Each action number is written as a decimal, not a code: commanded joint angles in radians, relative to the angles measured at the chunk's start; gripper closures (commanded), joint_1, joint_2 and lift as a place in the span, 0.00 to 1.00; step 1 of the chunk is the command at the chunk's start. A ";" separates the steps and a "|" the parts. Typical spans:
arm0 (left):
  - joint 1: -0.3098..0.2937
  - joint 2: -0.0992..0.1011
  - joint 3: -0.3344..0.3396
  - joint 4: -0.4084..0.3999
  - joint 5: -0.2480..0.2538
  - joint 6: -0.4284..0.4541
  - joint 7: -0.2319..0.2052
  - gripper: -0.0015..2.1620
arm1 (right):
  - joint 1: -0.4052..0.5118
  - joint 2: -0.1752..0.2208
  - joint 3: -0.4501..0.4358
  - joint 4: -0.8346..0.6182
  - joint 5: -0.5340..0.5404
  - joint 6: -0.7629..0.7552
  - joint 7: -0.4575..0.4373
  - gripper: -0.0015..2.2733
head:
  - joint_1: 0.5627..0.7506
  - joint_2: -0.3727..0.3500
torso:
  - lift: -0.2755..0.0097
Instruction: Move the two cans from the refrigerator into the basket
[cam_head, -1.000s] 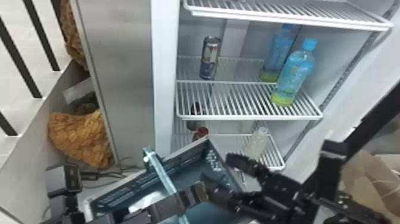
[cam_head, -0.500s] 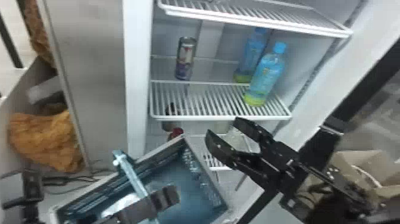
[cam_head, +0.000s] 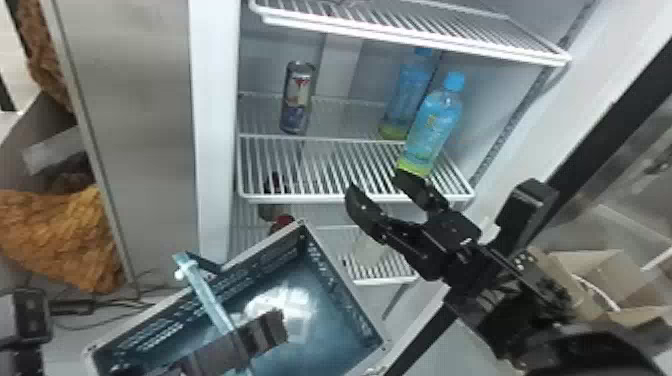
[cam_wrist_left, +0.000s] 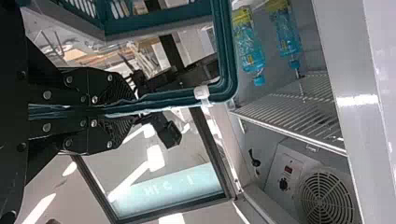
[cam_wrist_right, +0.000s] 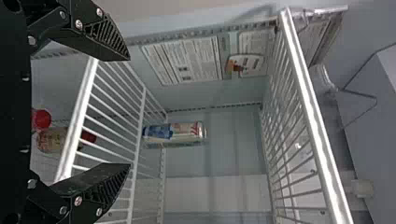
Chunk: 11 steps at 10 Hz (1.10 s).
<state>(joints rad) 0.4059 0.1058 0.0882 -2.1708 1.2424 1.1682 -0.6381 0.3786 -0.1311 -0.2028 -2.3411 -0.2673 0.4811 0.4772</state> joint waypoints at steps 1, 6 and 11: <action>0.001 0.000 -0.002 0.000 0.000 0.000 0.000 0.56 | -0.047 0.002 0.011 0.047 0.012 -0.015 -0.014 0.11 | 0.70 0.08 | 0.84; -0.001 0.000 -0.010 0.005 0.000 0.000 0.000 0.56 | -0.207 0.002 0.079 0.224 0.024 -0.079 -0.072 0.11 | 0.70 0.10 | 0.84; -0.003 0.002 -0.010 0.005 0.000 0.000 0.000 0.56 | -0.357 0.002 0.139 0.379 0.048 -0.113 -0.118 0.11 | 0.70 0.14 | 0.84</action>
<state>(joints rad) 0.4025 0.1074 0.0766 -2.1659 1.2424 1.1682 -0.6381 0.0384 -0.1288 -0.0702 -1.9800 -0.2196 0.3695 0.3586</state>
